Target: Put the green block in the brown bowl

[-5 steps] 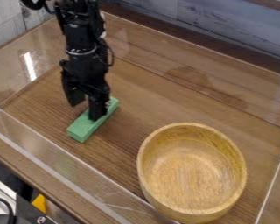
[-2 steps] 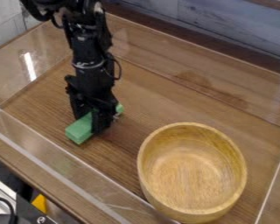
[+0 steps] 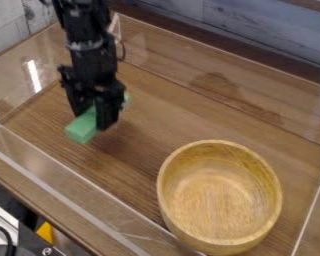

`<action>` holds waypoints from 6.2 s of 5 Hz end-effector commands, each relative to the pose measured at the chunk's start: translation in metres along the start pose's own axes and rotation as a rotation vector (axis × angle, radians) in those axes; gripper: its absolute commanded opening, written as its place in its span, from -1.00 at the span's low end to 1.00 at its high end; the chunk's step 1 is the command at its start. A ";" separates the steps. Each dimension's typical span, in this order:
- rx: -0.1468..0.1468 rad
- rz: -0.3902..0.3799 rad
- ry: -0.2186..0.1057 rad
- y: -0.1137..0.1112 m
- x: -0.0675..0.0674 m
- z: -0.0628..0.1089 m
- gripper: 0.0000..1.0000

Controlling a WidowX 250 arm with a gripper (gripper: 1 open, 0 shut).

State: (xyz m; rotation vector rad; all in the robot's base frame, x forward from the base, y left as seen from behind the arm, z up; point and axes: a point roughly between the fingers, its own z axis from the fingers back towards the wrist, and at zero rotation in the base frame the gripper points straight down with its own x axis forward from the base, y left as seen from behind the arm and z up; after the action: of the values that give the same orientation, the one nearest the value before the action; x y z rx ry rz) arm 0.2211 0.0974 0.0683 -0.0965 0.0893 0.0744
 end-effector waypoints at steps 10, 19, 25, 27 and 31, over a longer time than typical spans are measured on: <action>-0.084 -0.092 -0.032 -0.197 -0.060 0.024 -1.00; -0.141 -0.106 -0.035 -0.197 -0.048 0.022 -1.00; -0.143 -0.111 -0.042 -0.178 -0.051 0.015 -1.00; -0.117 -0.213 -0.018 -0.196 -0.037 -0.007 -1.00; -0.091 -0.306 0.018 -0.212 -0.023 -0.017 -1.00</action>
State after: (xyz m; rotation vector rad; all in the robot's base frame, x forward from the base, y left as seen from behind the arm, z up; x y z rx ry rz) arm 0.2081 -0.1156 0.0661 -0.1935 0.1184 -0.2241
